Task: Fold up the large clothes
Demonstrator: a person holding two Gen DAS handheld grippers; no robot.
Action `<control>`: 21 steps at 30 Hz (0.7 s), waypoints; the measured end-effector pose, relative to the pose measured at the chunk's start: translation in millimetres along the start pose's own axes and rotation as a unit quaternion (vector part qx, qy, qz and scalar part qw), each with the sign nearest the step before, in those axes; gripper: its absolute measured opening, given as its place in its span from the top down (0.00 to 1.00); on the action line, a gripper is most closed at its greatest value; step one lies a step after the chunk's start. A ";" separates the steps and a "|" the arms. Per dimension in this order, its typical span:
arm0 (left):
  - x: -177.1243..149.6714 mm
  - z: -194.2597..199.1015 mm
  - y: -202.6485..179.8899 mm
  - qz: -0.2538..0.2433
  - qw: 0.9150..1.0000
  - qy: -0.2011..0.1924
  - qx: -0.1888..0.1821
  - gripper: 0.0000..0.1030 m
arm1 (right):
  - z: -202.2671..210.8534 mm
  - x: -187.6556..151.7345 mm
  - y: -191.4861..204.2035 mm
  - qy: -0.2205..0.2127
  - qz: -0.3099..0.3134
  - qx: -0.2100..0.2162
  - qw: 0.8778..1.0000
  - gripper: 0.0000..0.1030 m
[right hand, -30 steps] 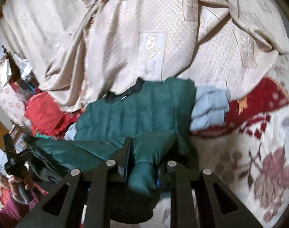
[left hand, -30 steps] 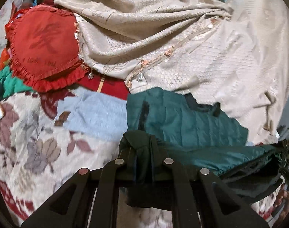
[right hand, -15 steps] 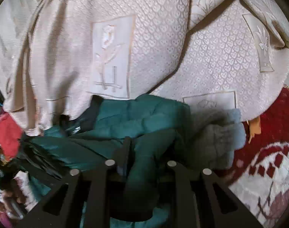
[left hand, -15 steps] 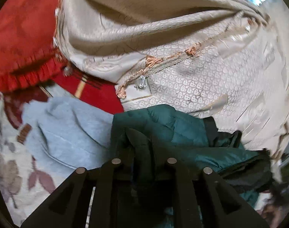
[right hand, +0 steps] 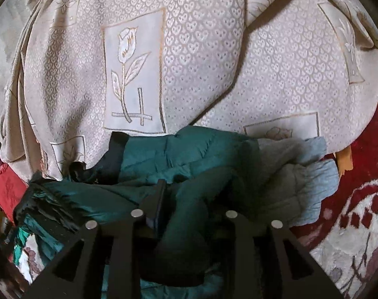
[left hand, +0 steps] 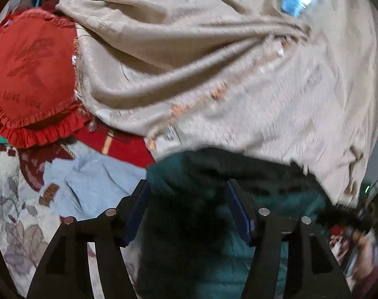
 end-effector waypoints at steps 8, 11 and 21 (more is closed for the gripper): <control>-36.6 -61.6 4.5 -0.014 0.995 0.061 0.076 0.58 | 68.3 6.7 26.7 -0.047 -0.001 0.082 0.995 0.28; -33.1 -72.1 6.9 -0.016 0.994 0.057 0.092 0.58 | 97.4 -4.4 42.4 -0.078 0.032 0.099 0.991 0.19; -28.5 -93.8 7.2 -0.036 0.990 0.067 0.117 0.57 | 15.8 -33.7 96.5 -0.042 0.215 -0.001 0.976 0.19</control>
Point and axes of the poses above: each gripper's, at about its wrist camera, not at the fingertips, and z roughly against the way its jaws point, y to its left, x to its top, the point moved 10 cm from there along -z, roughly the way its jaws point, and after that the axes turned 2 degrees about -x, right-handed, at the moved point
